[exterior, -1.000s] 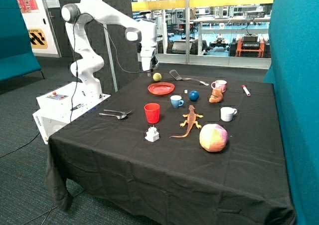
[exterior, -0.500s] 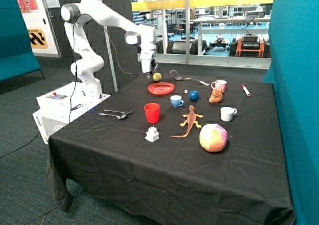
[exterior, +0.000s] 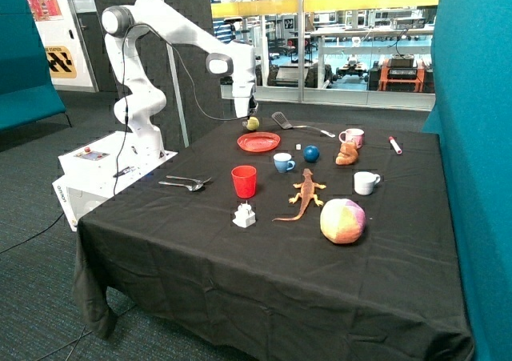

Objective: Set the table

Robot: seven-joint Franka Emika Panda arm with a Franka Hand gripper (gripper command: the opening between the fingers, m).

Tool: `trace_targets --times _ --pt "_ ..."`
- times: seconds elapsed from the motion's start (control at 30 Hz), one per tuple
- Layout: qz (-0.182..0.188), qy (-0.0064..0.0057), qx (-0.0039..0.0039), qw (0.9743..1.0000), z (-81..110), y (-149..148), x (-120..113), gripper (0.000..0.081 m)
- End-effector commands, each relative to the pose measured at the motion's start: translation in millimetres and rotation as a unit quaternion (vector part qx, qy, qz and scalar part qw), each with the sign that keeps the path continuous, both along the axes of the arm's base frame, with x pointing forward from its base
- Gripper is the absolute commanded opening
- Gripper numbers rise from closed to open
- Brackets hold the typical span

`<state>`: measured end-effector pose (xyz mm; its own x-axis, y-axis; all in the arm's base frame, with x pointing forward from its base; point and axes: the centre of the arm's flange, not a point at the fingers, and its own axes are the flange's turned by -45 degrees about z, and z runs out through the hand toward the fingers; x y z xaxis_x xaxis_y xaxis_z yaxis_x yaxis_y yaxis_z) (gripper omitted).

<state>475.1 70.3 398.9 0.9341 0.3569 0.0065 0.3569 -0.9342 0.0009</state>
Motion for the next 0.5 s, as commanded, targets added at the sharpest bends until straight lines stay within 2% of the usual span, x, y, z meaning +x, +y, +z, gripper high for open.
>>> trace_targets --times 0.0,0.3,0.4,0.47 --pt "0.014 0.0032 -0.00076 0.9999 -13.2 15 11 0.0532" --pt "0.041 0.0032 -0.00085 0.9992 -27.8 13 16 0.0524" --pt "0.064 0.0031 -0.00092 0.9979 -27.9 11 26 0.0523" --pt "0.065 0.0031 -0.00092 0.9979 -26.3 8 33 0.0521"
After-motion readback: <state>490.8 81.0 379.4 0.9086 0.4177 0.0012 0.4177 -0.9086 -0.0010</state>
